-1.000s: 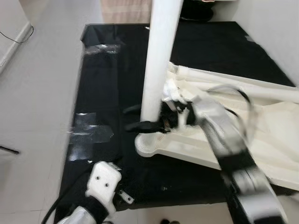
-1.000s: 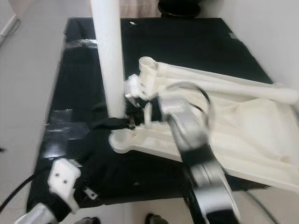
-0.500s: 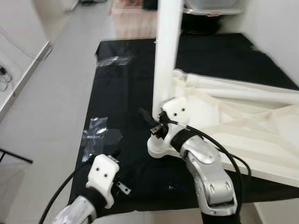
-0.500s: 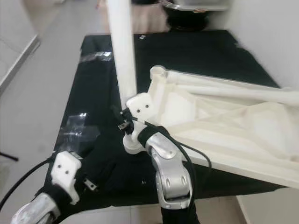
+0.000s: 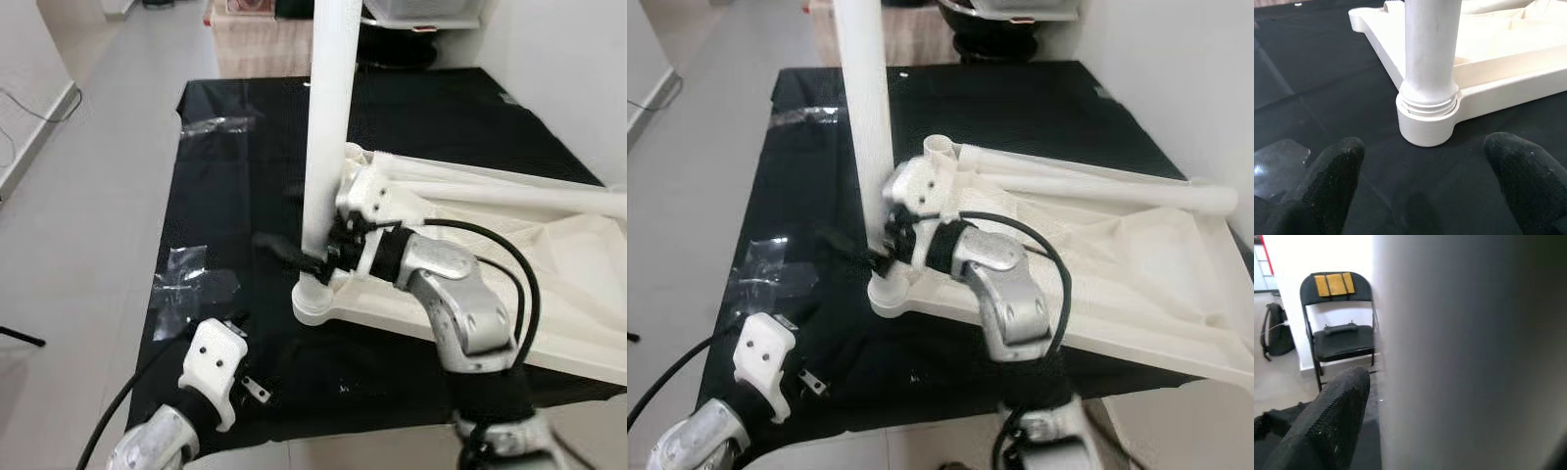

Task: Building children table

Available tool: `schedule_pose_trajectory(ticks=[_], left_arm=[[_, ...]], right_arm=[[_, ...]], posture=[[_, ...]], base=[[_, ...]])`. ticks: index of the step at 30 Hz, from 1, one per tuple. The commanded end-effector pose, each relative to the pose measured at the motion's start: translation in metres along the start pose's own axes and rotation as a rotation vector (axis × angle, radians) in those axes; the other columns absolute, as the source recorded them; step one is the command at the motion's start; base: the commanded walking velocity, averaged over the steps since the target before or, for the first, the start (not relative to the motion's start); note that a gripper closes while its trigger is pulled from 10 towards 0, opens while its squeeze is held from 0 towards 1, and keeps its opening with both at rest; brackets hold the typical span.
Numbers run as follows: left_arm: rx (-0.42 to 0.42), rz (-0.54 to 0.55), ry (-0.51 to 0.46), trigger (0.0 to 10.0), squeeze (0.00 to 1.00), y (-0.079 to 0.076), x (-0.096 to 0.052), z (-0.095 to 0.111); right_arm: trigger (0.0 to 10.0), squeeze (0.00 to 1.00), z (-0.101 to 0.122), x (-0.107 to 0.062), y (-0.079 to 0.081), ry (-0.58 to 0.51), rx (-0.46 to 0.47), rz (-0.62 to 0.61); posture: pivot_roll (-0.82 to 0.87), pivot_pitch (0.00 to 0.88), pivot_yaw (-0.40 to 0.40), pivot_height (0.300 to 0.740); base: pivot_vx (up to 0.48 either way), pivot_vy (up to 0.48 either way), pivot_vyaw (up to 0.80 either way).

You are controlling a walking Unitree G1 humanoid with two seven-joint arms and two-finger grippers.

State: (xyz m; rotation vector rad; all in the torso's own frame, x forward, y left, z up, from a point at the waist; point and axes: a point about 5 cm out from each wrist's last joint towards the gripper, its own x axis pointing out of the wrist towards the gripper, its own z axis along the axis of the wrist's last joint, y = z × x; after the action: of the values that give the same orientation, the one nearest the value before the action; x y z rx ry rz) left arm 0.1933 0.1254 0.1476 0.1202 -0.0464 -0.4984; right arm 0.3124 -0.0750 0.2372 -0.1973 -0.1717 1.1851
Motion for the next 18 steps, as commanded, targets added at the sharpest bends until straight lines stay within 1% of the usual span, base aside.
schedule_pose_trajectory(ticks=[1, 3, 4, 5, 7, 9, 13, 14, 15, 18], left_arm=[[-0.008, -0.012, 0.004, 10.0, 0.0, -0.004, -0.004, 0.002], [-0.01, -0.018, 0.009, 10.0, 0.0, -0.007, -0.008, 0.003], [-0.012, -0.023, 0.016, 10.0, 0.0, -0.008, -0.011, 0.004], [-0.012, -0.023, 0.016, 10.0, 0.0, -0.008, -0.011, 0.004], [-0.012, -0.026, 0.02, 10.0, 0.0, -0.009, -0.014, 0.004], [-0.015, -0.03, 0.025, 10.0, 0.0, -0.011, -0.017, 0.005], [-0.018, -0.035, 0.032, 10.0, 0.0, -0.013, -0.022, 0.006], [-0.019, -0.036, 0.034, 10.0, 0.0, -0.013, -0.022, 0.006], [-0.02, -0.036, 0.036, 10.0, 0.0, -0.014, -0.023, 0.006], [-0.02, -0.037, 0.037, 10.0, 0.0, -0.014, -0.023, 0.006]], right_arm=[[10.0, 0.0, -0.001, 0.006, -0.005, 0.005, 0.001, 0.111], [10.0, 0.0, -0.001, 0.007, -0.011, 0.02, 0.002, 0.212], [10.0, 0.0, -0.001, 0.008, -0.017, 0.034, 0.011, 0.277], [10.0, 0.0, -0.001, 0.008, -0.017, 0.034, 0.011, 0.277], [10.0, 0.0, 0.001, 0.008, -0.021, 0.029, 0.024, 0.318], [10.0, 0.0, 0.005, 0.006, -0.024, -0.001, 0.063, 0.389], [10.0, 0.0, 0.007, 0.002, -0.027, -0.017, 0.089, 0.465], [9.7, 0.0, 0.007, 0.002, -0.029, -0.018, 0.09, 0.468], [7.5, 0.0, 0.006, 0.001, -0.03, -0.018, 0.091, 0.477], [7.5, 0.0, 0.006, 0.001, -0.031, -0.018, 0.091, 0.481]], posture=[[0.09, 0.203, -0.047, 0.74], [0.1, 0.211, -0.044, 0.74], [0.11, 0.223, -0.038, 0.74], [0.11, 0.223, -0.038, 0.74], [0.11, 0.231, -0.035, 0.74], [0.12, 0.239, -0.032, 0.74], [0.13, 0.248, -0.028, 0.74], [0.13, 0.251, -0.027, 0.74], [0.13, 0.252, -0.026, 0.74], [0.13, 0.252, -0.026, 0.74]], base=[[0.0, 0.0, 0.0], [0.0, 0.0, 0.0], [0.0, 0.0, 0.0], [0.0, 0.0, 0.0], [0.0, 0.0, 0.0], [0.0, 0.0, 0.0], [0.0, 0.0, 0.0], [0.0, 0.0, 0.0], [0.0, 0.0, 0.0], [0.0, 0.0, 0.0]])
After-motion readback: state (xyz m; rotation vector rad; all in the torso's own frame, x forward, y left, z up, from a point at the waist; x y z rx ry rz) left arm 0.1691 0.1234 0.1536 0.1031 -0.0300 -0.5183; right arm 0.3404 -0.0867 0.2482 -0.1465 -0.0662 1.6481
